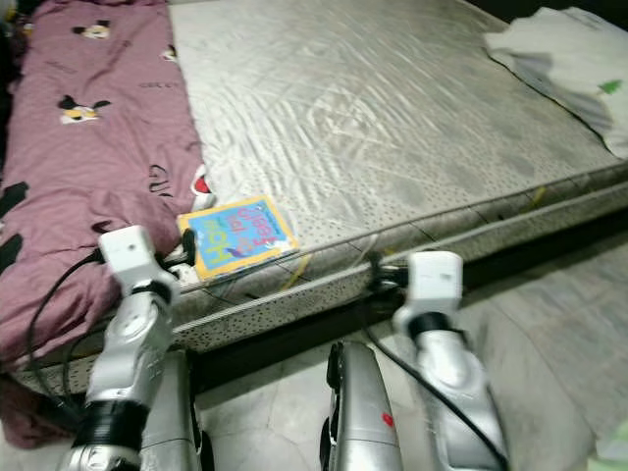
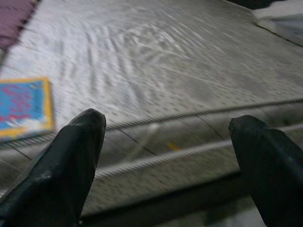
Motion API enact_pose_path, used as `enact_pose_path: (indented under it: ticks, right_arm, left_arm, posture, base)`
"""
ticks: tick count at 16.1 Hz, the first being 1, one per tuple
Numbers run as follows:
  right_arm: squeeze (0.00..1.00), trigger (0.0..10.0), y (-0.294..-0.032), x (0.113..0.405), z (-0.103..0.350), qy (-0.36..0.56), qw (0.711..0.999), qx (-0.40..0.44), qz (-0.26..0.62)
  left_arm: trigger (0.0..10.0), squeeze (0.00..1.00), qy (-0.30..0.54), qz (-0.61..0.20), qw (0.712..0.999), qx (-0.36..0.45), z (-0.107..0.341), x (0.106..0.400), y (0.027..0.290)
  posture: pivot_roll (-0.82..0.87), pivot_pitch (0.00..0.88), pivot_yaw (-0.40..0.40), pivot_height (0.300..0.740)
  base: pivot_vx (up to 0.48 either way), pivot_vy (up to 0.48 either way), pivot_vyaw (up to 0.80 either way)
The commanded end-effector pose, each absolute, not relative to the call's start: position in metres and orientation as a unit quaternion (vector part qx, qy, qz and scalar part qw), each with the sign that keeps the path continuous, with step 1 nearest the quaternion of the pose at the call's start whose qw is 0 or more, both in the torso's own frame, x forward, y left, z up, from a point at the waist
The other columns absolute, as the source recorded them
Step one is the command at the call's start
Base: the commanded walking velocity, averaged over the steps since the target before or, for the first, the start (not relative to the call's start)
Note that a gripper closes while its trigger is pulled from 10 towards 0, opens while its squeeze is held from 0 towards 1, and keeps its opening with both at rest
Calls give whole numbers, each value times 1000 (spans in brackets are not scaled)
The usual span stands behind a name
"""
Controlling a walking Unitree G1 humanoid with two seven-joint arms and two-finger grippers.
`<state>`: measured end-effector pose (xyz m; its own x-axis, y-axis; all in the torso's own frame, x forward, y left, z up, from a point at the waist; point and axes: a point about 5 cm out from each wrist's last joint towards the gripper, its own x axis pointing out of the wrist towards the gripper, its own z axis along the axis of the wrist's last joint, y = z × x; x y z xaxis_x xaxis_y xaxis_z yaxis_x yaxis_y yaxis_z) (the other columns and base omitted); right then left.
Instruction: Clean up the room
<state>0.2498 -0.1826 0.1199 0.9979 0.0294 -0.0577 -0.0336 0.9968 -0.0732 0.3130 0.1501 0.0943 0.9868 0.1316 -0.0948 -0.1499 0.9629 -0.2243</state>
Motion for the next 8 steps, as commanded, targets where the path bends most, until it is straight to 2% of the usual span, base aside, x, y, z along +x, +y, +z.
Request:
enact_pose_path:
  ticks: [1,3,8]
  right_arm:
    - [0,10000,-187,245,125,25,999,-43,14]
    - [0,10000,-193,239,123,37,998,-49,5]
    - [0,10000,-206,227,127,49,996,-70,1]
  left_arm:
    - [10000,0,39,72,990,-119,94,316,149]
    - [10000,0,42,78,987,-130,91,322,148]
    - [10000,0,72,94,979,-164,73,325,143]
  posture:
    - [-92,145,-24,495]
    - [-107,157,-28,482]
    - [-151,181,-44,482]
  base:
    - [0,0,0]
    - [0,0,0]
    - [0,0,0]
